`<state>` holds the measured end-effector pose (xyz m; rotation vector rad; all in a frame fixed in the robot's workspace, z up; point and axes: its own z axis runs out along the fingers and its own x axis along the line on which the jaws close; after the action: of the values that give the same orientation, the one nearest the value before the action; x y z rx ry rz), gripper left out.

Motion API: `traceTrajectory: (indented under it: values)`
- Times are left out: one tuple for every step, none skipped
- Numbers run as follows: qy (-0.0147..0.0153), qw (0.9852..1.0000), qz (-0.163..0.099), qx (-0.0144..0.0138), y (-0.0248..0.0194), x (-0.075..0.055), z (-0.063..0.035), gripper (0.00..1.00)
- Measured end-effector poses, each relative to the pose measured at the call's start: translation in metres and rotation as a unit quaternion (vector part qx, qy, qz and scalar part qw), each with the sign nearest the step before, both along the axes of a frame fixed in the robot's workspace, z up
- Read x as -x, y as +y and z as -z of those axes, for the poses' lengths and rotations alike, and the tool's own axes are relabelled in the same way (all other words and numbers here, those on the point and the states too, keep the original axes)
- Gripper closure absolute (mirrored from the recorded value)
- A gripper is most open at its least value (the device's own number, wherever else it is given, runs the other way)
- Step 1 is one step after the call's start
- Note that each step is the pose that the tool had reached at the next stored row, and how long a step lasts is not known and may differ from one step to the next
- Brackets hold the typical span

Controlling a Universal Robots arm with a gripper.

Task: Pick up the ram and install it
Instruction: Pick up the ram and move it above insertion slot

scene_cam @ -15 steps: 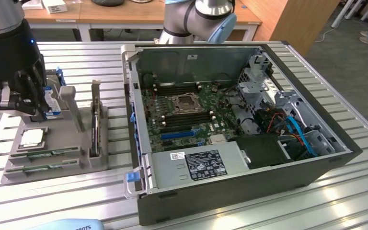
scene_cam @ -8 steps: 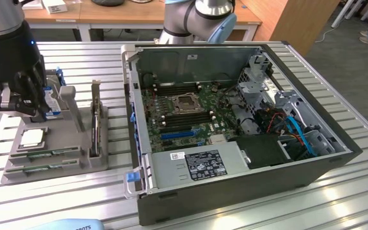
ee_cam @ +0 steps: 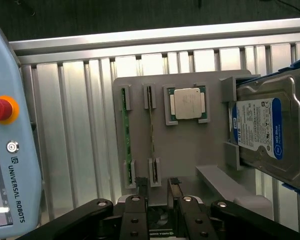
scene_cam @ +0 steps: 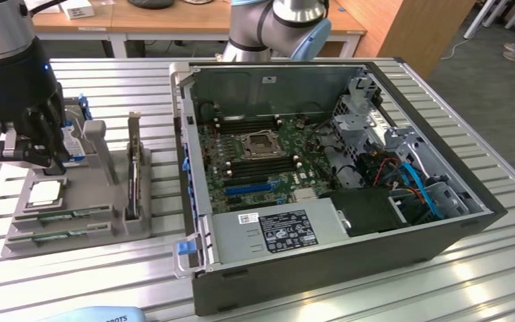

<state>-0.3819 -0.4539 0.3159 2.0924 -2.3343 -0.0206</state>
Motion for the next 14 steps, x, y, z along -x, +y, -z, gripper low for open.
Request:
traceTrajectory:
  values:
    - [0.0000,1.0000,0.000,0.0000,0.0000,0.0002,0.0010,0.71]
    - [0.0000,1.0000,0.000,0.0000,0.0000,0.0003,0.0020,0.71]
    - [0.0000,1.0000,0.000,0.0000,0.0000,0.0003,0.0028,0.71]
    - [0.0000,1.0000,0.000,0.0000,0.0000,0.0004,0.0035,0.71]
    - [0.0000,1.0000,0.000,0.0000,0.0000,0.0005,0.0042,0.71]
    - [0.0000,1.0000,0.000,0.0000,0.0000,0.0005,0.0049,0.71]
    - [0.0000,1.0000,0.000,0.0000,0.0000,0.0006,0.0056,0.71]
    - [0.0000,1.0000,0.000,0.0000,0.0000,0.0007,0.0063,0.71]
    - [0.0000,1.0000,0.000,0.0000,0.0000,0.0007,0.0070,0.71]
    - [0.0000,1.0000,0.000,0.0000,0.0000,0.0008,0.0075,0.71]
    - [0.0001,1.0000,0.000,0.0001,0.0000,0.0008,0.0075,0.71]
    - [0.0001,1.0000,0.000,0.0001,0.0000,0.0009,0.0075,0.71]
    - [0.0000,1.0000,0.000,0.0000,0.0000,0.0008,0.0077,0.71]
    - [0.0000,1.0000,0.000,0.0000,0.0000,0.0008,0.0077,0.71]
